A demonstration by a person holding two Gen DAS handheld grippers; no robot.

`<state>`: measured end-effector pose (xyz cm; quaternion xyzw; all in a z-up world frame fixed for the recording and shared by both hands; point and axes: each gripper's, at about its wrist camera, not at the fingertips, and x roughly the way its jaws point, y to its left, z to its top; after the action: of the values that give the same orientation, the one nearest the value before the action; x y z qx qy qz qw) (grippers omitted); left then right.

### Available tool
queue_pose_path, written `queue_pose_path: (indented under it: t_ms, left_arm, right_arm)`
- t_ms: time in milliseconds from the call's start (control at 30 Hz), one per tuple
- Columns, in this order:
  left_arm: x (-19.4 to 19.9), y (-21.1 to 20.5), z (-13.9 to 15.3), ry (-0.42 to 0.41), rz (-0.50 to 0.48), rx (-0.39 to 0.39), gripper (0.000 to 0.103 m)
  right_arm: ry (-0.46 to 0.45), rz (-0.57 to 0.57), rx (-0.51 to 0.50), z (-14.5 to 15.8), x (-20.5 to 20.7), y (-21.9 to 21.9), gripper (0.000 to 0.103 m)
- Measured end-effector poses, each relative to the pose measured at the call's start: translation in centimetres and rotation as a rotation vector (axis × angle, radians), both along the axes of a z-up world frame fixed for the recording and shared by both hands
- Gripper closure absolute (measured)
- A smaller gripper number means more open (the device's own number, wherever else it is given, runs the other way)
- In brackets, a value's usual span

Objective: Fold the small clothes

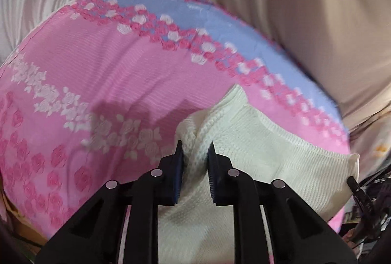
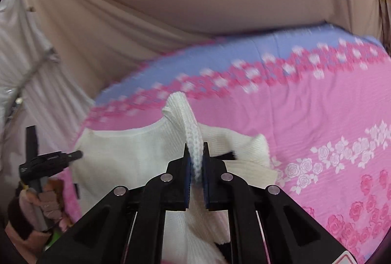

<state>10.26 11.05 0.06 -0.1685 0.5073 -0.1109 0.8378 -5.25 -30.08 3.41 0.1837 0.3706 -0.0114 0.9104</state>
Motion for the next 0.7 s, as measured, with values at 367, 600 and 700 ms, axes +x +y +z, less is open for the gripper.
queue_pose_path:
  t_ms: [367, 600, 700]
  left_arm:
    - [-7.0, 1.3, 3.3, 0.019, -0.045, 0.033, 0.086]
    - [3.2, -2.1, -2.5, -0.031, 0.000, 0.214, 0.084]
    - [6.0, -2.8, -7.3, 0.087, 0.007, 0.279, 0.083]
  right_arm:
    - [0.019, 0.096, -0.045, 2.6, -4.3, 2.5, 0.096]
    - [0.050, -0.035, -0.050, -4.4, 5.0, -3.0, 0.093]
    - [0.274, -0.109, -0.053, -11.1, 8.4, -5.2, 0.091]
